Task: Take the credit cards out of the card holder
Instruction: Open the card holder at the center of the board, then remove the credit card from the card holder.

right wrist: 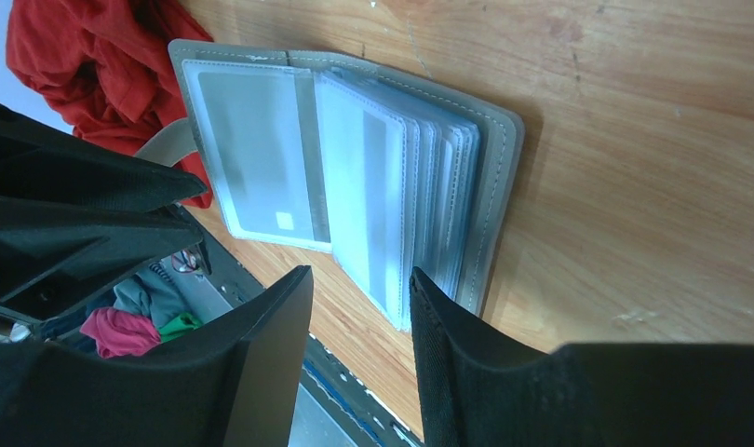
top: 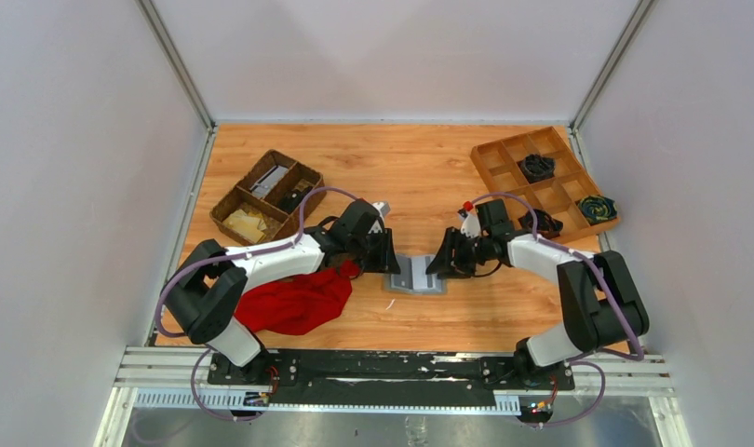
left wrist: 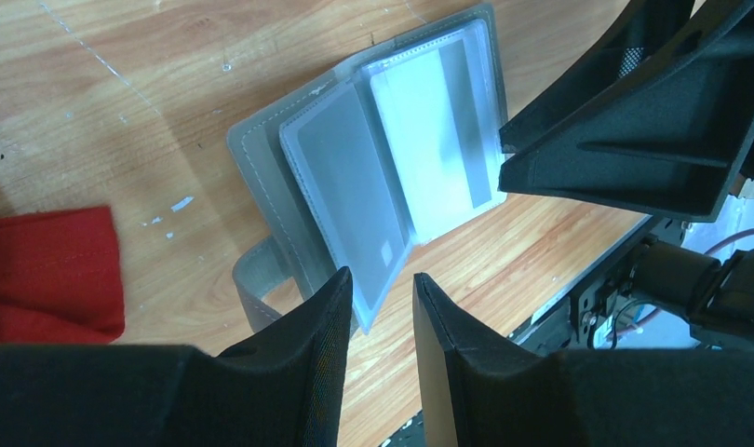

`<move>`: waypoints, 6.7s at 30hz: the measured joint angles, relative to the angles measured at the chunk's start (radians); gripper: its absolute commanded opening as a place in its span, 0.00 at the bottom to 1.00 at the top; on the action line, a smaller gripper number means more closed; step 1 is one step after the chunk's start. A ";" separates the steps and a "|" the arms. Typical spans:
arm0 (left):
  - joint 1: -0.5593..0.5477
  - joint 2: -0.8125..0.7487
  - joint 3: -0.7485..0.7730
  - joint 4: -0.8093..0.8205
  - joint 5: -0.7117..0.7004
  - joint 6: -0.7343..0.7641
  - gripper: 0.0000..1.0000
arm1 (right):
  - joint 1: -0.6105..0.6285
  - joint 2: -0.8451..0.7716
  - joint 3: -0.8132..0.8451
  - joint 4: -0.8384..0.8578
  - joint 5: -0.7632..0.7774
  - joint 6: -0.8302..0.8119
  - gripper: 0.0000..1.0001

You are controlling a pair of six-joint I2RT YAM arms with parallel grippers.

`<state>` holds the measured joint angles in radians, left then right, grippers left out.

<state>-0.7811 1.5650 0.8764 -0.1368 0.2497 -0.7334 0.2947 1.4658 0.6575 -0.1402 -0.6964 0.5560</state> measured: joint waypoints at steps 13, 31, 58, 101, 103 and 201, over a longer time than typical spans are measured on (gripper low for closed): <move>0.000 0.000 -0.010 0.001 -0.010 0.001 0.35 | 0.005 0.012 -0.018 0.059 -0.039 0.032 0.46; 0.006 -0.103 -0.006 -0.065 -0.057 0.017 0.40 | 0.073 0.059 0.034 0.231 -0.179 0.141 0.47; 0.077 -0.282 -0.066 -0.024 -0.012 -0.023 0.42 | 0.201 -0.006 0.201 0.031 0.022 0.016 0.46; -0.001 0.000 0.016 0.099 0.042 -0.016 0.49 | 0.121 0.093 0.077 0.053 0.146 0.085 0.24; 0.000 0.018 0.014 0.104 0.043 -0.024 0.49 | 0.121 0.100 0.082 0.063 0.145 0.087 0.24; 0.190 0.461 -0.475 1.464 0.370 -0.565 0.00 | 0.121 0.187 0.031 0.278 0.011 0.170 0.21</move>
<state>-0.5911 2.0262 0.4011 1.3270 0.6201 -1.2984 0.4160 1.6527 0.6880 0.1379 -0.6849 0.7258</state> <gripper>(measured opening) 0.049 0.214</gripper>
